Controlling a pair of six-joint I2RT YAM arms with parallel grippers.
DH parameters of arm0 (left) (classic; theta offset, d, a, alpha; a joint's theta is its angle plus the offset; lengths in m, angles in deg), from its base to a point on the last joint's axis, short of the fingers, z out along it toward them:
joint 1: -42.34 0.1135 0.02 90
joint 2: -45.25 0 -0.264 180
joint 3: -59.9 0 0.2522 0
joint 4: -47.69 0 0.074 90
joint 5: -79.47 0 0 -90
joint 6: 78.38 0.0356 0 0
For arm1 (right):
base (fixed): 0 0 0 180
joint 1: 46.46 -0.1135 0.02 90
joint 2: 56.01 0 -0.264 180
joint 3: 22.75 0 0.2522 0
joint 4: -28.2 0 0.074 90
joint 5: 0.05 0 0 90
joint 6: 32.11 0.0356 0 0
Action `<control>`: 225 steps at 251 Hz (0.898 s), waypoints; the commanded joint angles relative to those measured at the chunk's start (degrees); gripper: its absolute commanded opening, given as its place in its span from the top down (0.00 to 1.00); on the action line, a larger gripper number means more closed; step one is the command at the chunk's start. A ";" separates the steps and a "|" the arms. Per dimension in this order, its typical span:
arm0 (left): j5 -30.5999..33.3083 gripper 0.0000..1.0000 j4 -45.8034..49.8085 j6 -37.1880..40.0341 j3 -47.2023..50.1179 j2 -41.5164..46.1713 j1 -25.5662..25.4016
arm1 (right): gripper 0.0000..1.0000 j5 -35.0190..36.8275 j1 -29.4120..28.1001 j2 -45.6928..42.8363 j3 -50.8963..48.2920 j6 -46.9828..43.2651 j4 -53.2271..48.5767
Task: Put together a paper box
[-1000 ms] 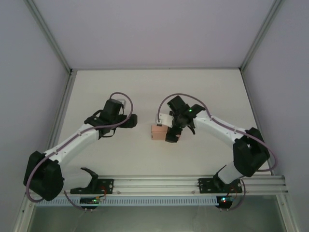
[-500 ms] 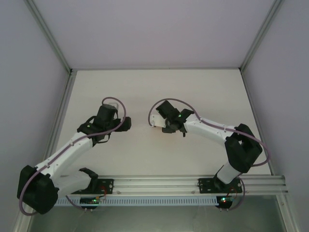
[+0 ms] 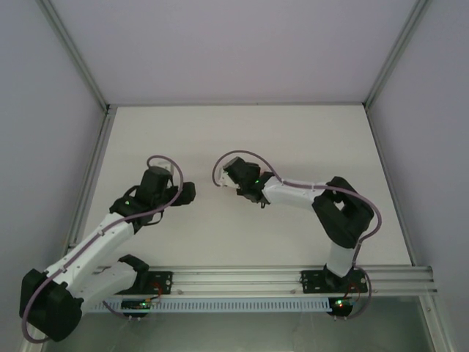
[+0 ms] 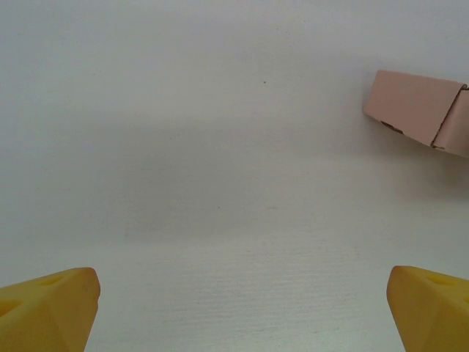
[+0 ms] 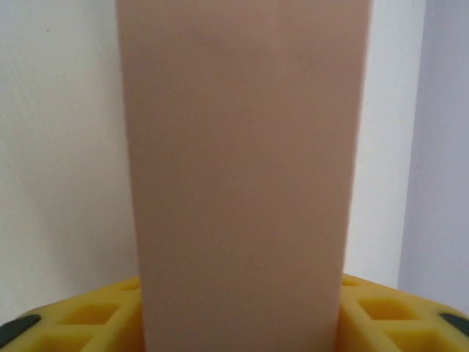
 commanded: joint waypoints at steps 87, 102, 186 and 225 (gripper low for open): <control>-0.18 0.00 -0.91 -1.22 0.13 -0.69 0.58 | 0.01 -11.92 -5.31 -7.86 -4.65 9.52 -12.12; 0.06 0.01 -1.39 -1.32 -0.02 -1.19 0.62 | 0.01 -13.81 -4.31 -10.97 -5.62 10.35 -10.21; 7.23 0.00 -2.13 0.17 -1.00 -2.21 4.95 | 0.01 -21.21 15.56 -30.09 -10.21 36.24 -3.76; 14.05 0.00 -8.78 2.41 1.36 -2.85 16.40 | 0.01 -19.58 30.26 -39.31 -17.73 47.75 -3.29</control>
